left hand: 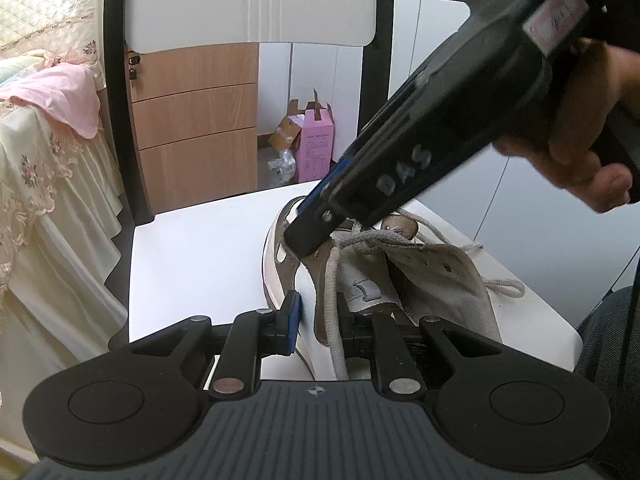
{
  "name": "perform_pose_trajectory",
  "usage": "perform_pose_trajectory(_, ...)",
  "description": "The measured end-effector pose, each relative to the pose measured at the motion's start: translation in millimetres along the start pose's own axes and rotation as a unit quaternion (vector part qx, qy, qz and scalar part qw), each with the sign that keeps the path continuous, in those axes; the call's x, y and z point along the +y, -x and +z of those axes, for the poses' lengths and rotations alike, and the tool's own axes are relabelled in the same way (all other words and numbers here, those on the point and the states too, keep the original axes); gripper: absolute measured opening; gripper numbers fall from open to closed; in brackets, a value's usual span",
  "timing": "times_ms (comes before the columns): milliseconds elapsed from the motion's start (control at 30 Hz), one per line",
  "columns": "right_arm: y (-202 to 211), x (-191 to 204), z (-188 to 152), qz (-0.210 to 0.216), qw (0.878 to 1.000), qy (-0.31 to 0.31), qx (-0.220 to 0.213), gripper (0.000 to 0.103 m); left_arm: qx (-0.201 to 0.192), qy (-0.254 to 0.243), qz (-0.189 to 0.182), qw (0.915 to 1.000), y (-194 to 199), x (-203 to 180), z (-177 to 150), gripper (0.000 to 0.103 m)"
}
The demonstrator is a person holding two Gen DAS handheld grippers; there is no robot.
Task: Lace up shoes with both hands
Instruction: 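Pull the lace end upward and away from the sneaker with the right tool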
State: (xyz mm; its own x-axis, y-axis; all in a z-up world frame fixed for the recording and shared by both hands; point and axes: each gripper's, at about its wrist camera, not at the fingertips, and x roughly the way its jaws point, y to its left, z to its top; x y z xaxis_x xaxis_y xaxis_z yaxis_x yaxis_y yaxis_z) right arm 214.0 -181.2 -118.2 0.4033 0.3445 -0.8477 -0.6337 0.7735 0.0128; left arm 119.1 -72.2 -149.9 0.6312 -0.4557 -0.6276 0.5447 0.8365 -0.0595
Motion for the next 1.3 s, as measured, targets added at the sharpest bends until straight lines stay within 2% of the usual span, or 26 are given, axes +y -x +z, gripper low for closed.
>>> perform_pose_trajectory(100,-3.8,8.9,-1.5,-0.008,1.000,0.024,-0.004,0.005,0.001,-0.001,0.001,1.0000,-4.6,5.7,-1.3,0.017)
perform_pose_trajectory(167,-5.5,19.1,-2.1,-0.024,0.998,0.051,-0.007,0.005,0.001,0.001,0.000,1.0000,-8.4,10.9,-1.2,0.017)
perform_pose_trajectory(267,-6.3,25.0,-1.8,-0.040,0.997,0.059,-0.011,0.004,0.001,0.002,0.000,1.0000,-8.9,12.8,-1.2,0.017)
perform_pose_trajectory(400,2.6,16.6,-3.7,-0.034,0.998,-0.007,-0.043,0.003,-0.002,0.002,-0.003,1.0000,-7.6,11.7,-2.0,0.017)
perform_pose_trajectory(500,19.1,19.0,-2.8,-0.019,0.993,-0.049,-0.104,0.003,-0.001,0.004,-0.005,1.0000,-11.8,15.5,-2.1,0.017)
perform_pose_trajectory(667,47.9,27.0,16.3,-0.010,0.975,-0.094,-0.199,0.003,-0.002,0.008,-0.005,1.0000,-11.1,16.1,-2.3,0.017)
perform_pose_trajectory(900,126.6,29.6,63.8,0.001,0.937,-0.118,-0.328,0.003,-0.002,0.023,-0.009,0.9997,-10.3,19.6,-1.8,0.017)
perform_pose_trajectory(1167,211.5,49.7,105.4,-0.014,0.901,-0.095,-0.422,0.003,-0.003,0.026,-0.004,0.9997,-14.5,22.2,-2.0,0.018)
perform_pose_trajectory(1300,239.5,59.8,127.3,-0.028,0.891,-0.074,-0.447,0.003,-0.003,0.029,-0.003,0.9996,-13.2,21.3,-2.3,0.018)
